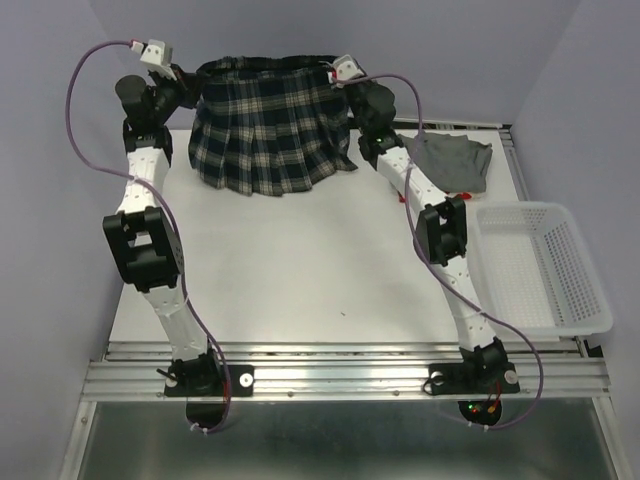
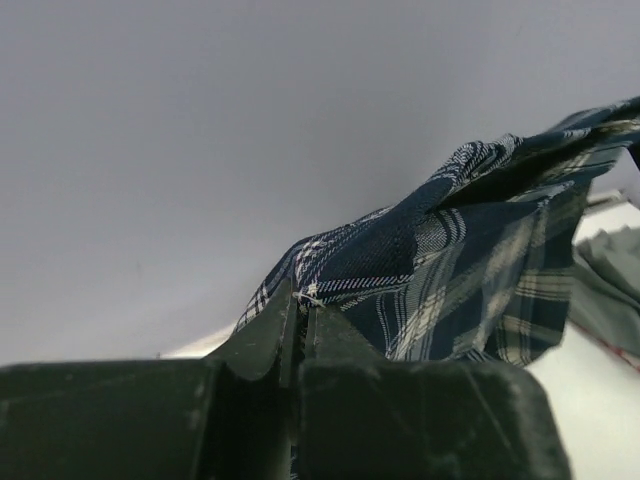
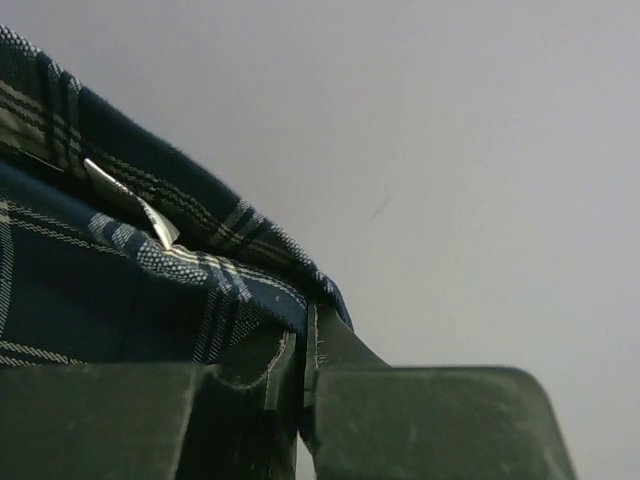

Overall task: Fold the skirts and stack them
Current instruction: Flatten the skirt out

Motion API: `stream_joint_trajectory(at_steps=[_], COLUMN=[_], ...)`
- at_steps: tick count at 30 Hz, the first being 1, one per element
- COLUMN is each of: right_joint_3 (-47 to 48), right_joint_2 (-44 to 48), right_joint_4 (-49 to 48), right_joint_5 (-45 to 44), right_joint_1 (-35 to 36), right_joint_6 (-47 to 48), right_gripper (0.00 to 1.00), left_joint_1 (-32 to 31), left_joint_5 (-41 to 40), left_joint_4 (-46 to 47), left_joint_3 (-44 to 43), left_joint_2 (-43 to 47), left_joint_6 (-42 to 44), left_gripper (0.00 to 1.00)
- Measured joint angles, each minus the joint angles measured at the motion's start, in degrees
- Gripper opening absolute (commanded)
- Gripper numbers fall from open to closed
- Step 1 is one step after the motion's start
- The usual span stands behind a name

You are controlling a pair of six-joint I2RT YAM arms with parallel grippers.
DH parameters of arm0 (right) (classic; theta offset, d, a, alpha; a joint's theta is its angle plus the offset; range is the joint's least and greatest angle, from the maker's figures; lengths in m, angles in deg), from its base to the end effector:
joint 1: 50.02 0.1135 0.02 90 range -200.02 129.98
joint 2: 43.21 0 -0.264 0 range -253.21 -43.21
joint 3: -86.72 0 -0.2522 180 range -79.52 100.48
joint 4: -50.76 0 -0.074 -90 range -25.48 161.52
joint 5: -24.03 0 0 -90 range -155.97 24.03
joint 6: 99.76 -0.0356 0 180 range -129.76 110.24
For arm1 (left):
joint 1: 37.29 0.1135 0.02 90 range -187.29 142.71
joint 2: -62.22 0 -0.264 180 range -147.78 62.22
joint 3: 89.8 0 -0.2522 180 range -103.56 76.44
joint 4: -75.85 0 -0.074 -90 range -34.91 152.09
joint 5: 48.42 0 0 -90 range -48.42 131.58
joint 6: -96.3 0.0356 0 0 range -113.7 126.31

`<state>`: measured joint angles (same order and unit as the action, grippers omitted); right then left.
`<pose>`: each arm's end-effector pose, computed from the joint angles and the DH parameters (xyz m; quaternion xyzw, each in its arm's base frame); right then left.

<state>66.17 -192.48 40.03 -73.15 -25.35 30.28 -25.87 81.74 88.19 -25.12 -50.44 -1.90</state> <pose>0.5446 0.2453 0.3320 -0.2593 0.5057 -0.1451 0.8099 0.4666 0.0708 0.3950 0.1710 0.6098 -0.1880 0.7507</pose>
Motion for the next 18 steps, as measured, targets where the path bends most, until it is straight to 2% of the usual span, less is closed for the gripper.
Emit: stream_joint_trajectory(at_steps=[6, 8, 10, 11, 12, 14, 15, 16, 17, 18], right_joint_3=[-0.76, -5.51, -12.55, -20.31, -24.98, -41.20, -46.07, -57.22, -64.57, -73.40], right_joint_2=[3.98, 8.24, 13.00, 16.83, 19.39, 26.05, 27.69, 31.04, 32.98, 35.08], right_joint_4=[-8.90, -11.93, -15.67, -18.95, -20.35, -25.73, -27.32, -30.56, -31.95, -33.03], right_joint_5=[4.94, 7.45, 10.54, 13.68, 15.08, 21.33, 22.95, 26.84, 28.46, 31.26], right_joint_1=[-1.14, -1.62, -2.12, -2.58, -2.78, -3.32, -3.28, -3.04, -2.80, -2.58], right_joint_6=[-4.63, -5.57, -6.47, -6.51, -6.16, -2.40, -1.38, 2.34, 3.89, 6.88], right_gripper=[0.01, 0.01, 0.02, 0.01, 0.01, 0.01, 0.01, 0.01, 0.01, 0.02], left_joint_1=[-0.15, -0.11, -0.02, 0.09, 0.24, 0.70, 1.01, 1.57, 2.16, 2.89], left_joint_5=[-0.26, 0.66, 2.36, 3.06, 3.85, 5.79, 6.47, 6.86, 7.19, 7.39], left_joint_4=[9.11, 13.90, 17.22, 18.29, 20.72, 22.21, 22.21, 20.94, 19.69, 18.16], left_joint_3=[-6.19, -2.21, 3.82, 6.56, 11.61, 25.22, 29.66, 36.83, 42.23, 48.33], left_joint_2=[-0.33, 2.97, 7.02, 8.74, 11.32, 17.88, 19.91, 22.95, 24.85, 26.82], left_joint_6=[-0.28, 1.03, 3.78, 5.35, 7.39, 16.24, 18.73, 24.26, 28.37, 34.69], left_gripper=[0.00, 0.01, 0.06, 0.19, 0.27, 0.36, 0.37, 0.40, 0.43, 0.51])
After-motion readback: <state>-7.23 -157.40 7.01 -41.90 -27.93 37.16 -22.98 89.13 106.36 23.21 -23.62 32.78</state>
